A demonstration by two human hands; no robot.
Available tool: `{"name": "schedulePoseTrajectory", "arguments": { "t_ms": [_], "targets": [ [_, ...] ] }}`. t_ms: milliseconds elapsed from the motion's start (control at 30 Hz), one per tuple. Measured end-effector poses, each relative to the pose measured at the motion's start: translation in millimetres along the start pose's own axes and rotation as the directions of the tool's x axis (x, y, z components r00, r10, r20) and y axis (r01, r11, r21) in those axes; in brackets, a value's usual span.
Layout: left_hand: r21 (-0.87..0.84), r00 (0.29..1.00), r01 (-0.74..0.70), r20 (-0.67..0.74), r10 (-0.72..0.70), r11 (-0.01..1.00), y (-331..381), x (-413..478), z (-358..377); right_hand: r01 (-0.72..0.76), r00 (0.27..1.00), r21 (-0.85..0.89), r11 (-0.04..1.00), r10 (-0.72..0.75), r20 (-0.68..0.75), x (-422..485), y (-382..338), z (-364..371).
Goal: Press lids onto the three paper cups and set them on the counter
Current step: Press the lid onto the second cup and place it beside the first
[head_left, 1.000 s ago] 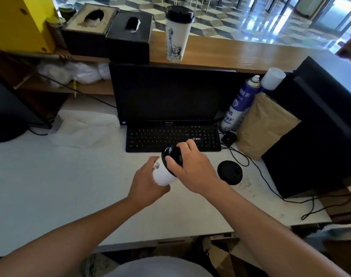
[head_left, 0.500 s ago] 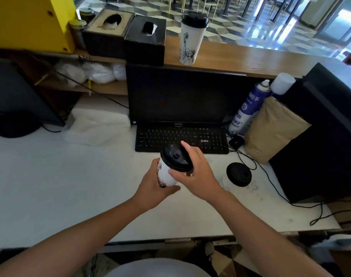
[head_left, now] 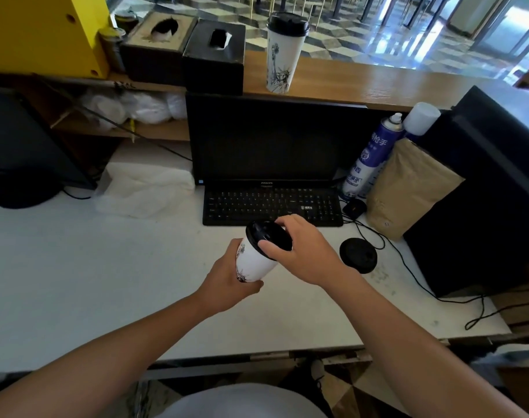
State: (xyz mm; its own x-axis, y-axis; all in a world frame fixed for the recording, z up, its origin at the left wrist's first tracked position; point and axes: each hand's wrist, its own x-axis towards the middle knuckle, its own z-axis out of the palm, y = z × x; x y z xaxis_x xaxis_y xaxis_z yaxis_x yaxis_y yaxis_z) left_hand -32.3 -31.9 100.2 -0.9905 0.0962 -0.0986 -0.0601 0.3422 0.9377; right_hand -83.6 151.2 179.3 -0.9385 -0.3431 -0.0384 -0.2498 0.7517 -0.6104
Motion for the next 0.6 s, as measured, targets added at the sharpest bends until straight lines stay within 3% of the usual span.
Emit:
{"name": "schedulePoseTrajectory", "arguments": {
  "t_ms": [267,400,500,600],
  "targets": [
    [0.024,0.996,-0.018,-0.089,0.02,1.0,-7,-4,12,-0.055,0.998,-0.028,0.998,0.055,-0.007,-2,0,10],
    [-0.011,0.985,-0.011,-0.171,0.008,1.0,-8,-8,22,-0.085,0.996,0.159,0.984,0.09,-0.02,-4,1,16],
    [-0.115,0.996,0.007,-0.082,-0.017,0.993,-8,-6,23,-0.182,0.982,0.518,0.836,0.178,0.058,-10,8,27],
    [-0.338,0.987,0.163,0.063,-0.15,0.927,-2,1,15,-0.302,0.946,0.716,0.63,0.289,0.145,-15,21,39]
  ]
}}
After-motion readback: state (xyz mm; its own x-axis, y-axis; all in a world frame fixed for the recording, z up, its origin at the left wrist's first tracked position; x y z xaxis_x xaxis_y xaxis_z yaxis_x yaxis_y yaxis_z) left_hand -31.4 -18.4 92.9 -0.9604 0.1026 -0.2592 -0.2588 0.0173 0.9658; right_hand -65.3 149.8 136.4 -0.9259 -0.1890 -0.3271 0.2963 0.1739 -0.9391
